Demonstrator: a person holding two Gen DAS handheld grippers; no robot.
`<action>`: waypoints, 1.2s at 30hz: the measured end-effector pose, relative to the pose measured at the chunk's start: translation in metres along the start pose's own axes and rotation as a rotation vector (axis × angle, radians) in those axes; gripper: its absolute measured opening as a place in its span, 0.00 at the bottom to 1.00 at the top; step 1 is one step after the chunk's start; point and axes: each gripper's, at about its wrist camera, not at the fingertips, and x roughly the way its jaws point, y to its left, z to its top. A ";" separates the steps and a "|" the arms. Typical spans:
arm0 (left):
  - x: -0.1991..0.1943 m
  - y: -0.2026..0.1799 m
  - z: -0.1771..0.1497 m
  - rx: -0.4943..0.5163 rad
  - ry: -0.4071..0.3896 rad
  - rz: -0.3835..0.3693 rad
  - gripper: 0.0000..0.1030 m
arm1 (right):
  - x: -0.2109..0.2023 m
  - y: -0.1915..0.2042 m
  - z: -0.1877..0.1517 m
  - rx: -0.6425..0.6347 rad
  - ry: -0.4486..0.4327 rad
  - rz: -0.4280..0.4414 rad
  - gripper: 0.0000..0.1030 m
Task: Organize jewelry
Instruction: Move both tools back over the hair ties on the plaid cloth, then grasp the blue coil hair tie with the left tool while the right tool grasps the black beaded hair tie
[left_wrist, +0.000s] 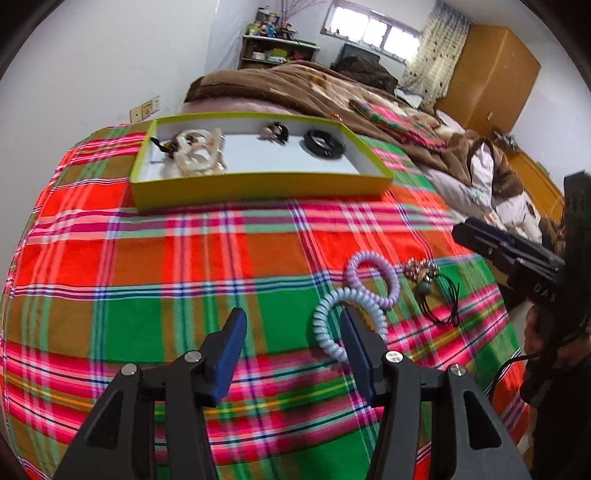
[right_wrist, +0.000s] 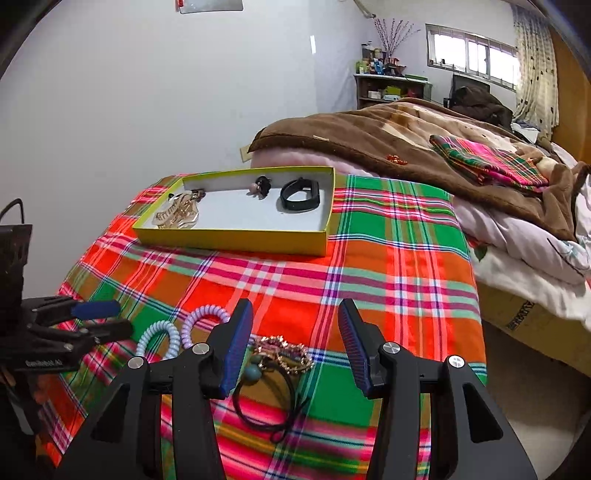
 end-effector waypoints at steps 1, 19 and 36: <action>0.002 -0.003 -0.001 0.009 0.008 0.007 0.53 | 0.000 0.001 -0.001 -0.001 -0.001 0.003 0.47; 0.018 -0.026 -0.006 0.122 0.018 0.167 0.33 | -0.011 -0.019 -0.027 0.035 0.022 0.003 0.47; 0.009 -0.005 -0.007 0.082 -0.004 0.213 0.10 | -0.003 0.004 -0.040 -0.063 0.047 0.052 0.47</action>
